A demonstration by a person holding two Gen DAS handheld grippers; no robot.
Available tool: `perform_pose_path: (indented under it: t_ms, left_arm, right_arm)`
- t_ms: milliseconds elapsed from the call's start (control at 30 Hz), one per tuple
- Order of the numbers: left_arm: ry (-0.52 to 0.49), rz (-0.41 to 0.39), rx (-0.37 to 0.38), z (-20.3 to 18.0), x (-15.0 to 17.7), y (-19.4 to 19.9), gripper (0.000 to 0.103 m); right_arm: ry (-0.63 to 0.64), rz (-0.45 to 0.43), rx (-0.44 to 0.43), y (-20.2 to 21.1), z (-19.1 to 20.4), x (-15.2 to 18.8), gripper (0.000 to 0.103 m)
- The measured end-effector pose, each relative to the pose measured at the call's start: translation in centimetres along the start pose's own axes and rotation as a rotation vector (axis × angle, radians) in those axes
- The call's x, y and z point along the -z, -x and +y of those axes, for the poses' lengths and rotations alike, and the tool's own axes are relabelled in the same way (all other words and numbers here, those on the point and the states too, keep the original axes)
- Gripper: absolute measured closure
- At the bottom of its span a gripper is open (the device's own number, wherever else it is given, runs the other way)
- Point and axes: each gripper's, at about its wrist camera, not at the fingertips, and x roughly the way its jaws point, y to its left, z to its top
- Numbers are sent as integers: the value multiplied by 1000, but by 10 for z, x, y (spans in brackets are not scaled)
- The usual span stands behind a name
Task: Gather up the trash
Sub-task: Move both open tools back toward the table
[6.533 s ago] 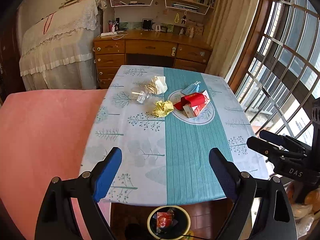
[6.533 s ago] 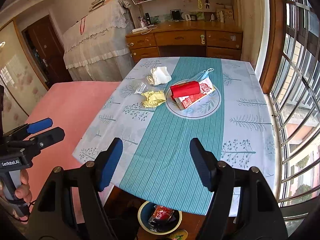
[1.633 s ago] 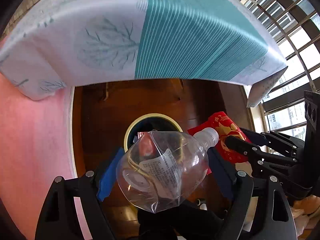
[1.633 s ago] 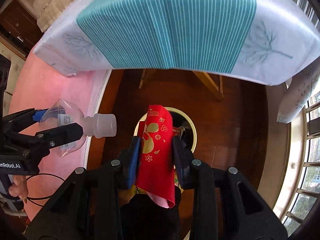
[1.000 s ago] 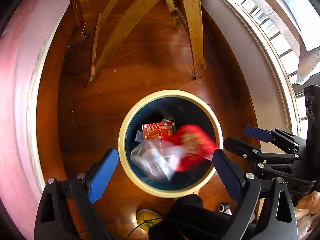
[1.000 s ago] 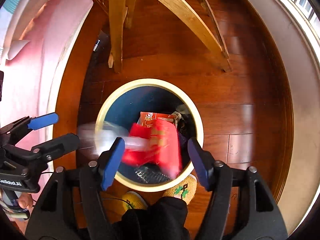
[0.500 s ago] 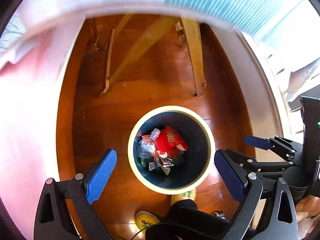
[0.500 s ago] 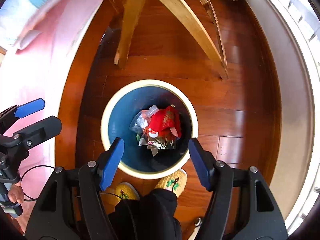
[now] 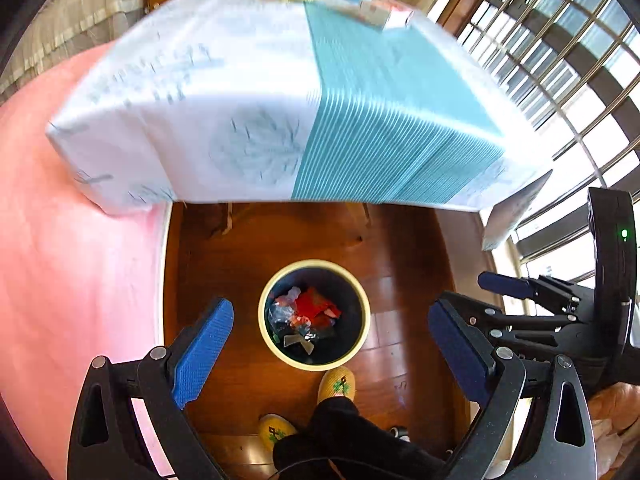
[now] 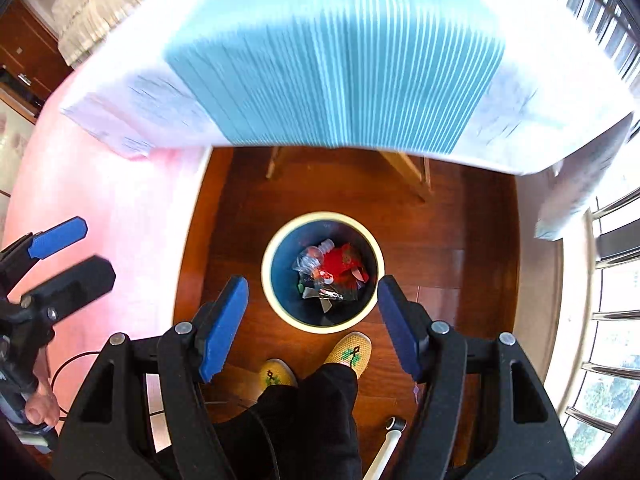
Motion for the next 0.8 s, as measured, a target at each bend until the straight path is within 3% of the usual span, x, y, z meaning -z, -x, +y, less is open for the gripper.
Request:
perform_pose_path:
  t_ms: [200, 467, 800]
  left_arm:
    - [5, -88, 14, -12, -17, 82, 4]
    - [-28, -190, -1, -20, -45, 160, 4]
    - [-92, -282, -36, -28, -96, 205, 4]
  right_arm:
    - [29, -78, -3, 82, 22, -4, 39]
    - [46, -197, 12, 164, 42, -17, 39]
    - [34, -360, 31, 230, 46, -73, 39]
